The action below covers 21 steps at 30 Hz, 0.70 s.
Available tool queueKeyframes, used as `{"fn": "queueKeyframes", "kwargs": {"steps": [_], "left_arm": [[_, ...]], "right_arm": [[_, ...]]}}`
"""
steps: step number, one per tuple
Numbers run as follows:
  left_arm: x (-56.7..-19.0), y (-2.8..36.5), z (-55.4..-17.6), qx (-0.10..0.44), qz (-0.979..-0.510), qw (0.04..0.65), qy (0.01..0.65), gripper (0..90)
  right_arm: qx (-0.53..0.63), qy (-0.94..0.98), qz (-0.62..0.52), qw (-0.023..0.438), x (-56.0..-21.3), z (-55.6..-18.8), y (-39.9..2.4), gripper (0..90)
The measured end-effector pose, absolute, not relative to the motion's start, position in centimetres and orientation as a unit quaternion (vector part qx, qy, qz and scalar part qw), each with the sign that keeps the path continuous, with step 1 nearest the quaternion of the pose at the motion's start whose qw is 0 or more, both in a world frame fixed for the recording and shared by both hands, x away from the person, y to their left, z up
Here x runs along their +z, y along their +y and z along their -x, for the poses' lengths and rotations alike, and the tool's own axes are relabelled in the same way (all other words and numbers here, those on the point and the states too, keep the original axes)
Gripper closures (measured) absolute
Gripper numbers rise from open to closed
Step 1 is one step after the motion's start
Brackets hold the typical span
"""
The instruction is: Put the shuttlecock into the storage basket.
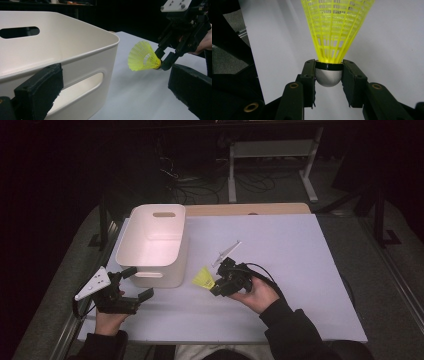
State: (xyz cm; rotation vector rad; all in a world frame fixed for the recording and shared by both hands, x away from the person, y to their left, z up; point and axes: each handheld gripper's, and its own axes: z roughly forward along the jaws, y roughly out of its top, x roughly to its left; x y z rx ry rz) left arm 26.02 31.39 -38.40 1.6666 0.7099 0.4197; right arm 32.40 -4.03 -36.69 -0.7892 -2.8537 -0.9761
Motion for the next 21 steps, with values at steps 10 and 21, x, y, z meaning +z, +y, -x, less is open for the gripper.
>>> {"fn": "queueKeyframes", "kwargs": {"steps": [10, 21], "left_arm": [[-38.4, 31.4, -26.0, 0.181, -0.718, 0.598, 0.305, 0.0], [-38.4, 31.4, -26.0, 0.181, -0.718, 0.599, 0.306, 0.0]], "right_arm": [[-0.322, -0.915, 0.243, 0.009, -35.4, -32.7, -3.9, 63.2], [-0.326, -0.916, 0.232, 0.000, -34.2, -32.9, -3.3, 63.2]]}}
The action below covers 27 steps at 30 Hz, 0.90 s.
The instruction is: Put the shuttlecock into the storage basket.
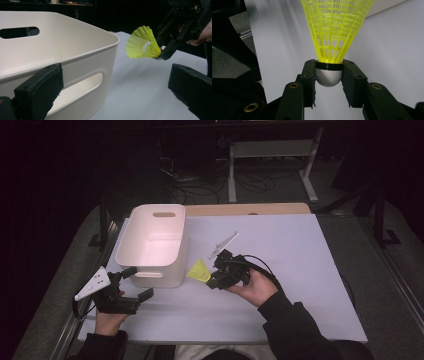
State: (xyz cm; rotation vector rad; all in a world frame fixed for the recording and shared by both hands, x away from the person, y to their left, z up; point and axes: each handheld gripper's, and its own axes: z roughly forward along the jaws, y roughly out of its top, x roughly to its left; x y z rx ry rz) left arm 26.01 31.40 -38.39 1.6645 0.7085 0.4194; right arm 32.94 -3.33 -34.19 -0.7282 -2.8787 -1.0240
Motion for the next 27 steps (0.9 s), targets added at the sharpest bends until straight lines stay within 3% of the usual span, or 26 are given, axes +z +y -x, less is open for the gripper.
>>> {"fn": "queueKeyframes", "kwargs": {"steps": [27], "left_arm": [[-38.4, 31.4, -26.0, 0.180, -0.718, 0.599, 0.305, 0.0]], "right_arm": [[-0.338, -0.915, 0.218, -0.018, -31.2, -33.7, -3.0, 63.2]]}}
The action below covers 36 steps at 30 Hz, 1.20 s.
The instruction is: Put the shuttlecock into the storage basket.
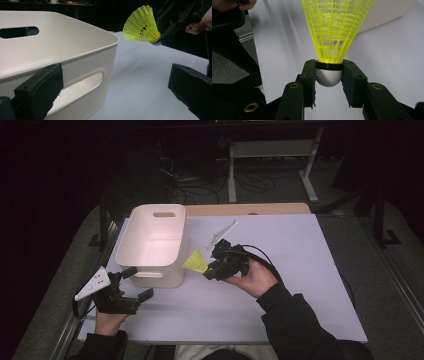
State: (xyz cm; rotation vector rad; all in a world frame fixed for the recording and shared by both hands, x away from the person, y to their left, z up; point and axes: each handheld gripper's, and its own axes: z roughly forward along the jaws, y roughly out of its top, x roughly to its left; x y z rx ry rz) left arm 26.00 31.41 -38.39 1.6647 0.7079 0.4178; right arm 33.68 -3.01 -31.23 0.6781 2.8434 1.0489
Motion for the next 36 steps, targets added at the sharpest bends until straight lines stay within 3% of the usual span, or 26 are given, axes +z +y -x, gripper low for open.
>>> {"fn": "queueKeyframes", "kwargs": {"steps": [36], "left_arm": [[-38.4, 31.4, -26.0, 0.180, -0.718, 0.599, 0.305, 0.0]], "right_arm": [[0.354, 0.913, -0.200, 0.029, -27.2, -35.6, -1.8, 63.2]]}}
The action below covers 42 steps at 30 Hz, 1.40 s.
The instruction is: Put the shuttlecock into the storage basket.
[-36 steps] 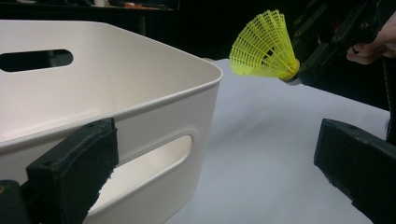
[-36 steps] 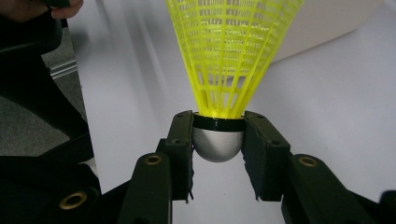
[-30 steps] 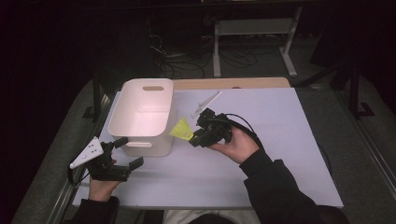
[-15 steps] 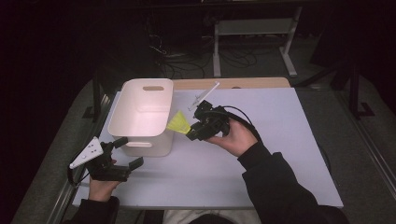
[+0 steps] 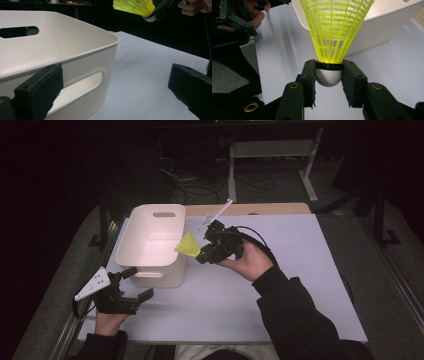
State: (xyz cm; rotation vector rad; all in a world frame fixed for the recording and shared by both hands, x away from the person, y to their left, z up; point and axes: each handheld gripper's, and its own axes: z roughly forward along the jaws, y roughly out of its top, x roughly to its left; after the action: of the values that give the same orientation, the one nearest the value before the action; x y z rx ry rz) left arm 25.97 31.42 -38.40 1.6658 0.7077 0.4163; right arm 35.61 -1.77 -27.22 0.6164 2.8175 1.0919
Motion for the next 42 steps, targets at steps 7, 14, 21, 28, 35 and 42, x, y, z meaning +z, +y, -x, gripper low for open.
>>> {"fn": "queueKeyframes", "kwargs": {"steps": [7, 14, 21, 28, 35, 42], "left_arm": [[-38.4, 31.4, -26.0, 0.179, -0.719, 0.598, 0.305, 0.0], [-38.4, 31.4, -26.0, 0.180, -0.719, 0.599, 0.305, 0.0], [-38.4, 31.4, -26.0, 0.179, -0.717, 0.600, 0.306, 0.0], [-38.4, 31.4, -26.0, 0.179, -0.718, 0.599, 0.305, 0.0], [-38.4, 31.4, -26.0, 0.180, -0.718, 0.599, 0.305, 0.0], [-38.4, 31.5, -25.9, 0.179, -0.718, 0.600, 0.304, 0.0]], "right_arm": [[0.359, 0.912, -0.198, 0.030, -26.8, -35.9, -1.5, 63.2], [0.364, 0.911, -0.190, 0.036, -25.7, -36.1, -0.8, 63.2], [0.363, 0.912, -0.186, 0.039, -24.9, -36.4, -0.1, 63.2], [0.360, 0.914, -0.184, 0.040, -24.3, -36.6, 0.6, 63.2], [0.361, 0.914, -0.179, 0.043, -23.8, -37.0, 1.2, 63.3], [0.361, 0.914, -0.178, 0.047, -23.4, -37.5, 1.7, 63.3]]}}
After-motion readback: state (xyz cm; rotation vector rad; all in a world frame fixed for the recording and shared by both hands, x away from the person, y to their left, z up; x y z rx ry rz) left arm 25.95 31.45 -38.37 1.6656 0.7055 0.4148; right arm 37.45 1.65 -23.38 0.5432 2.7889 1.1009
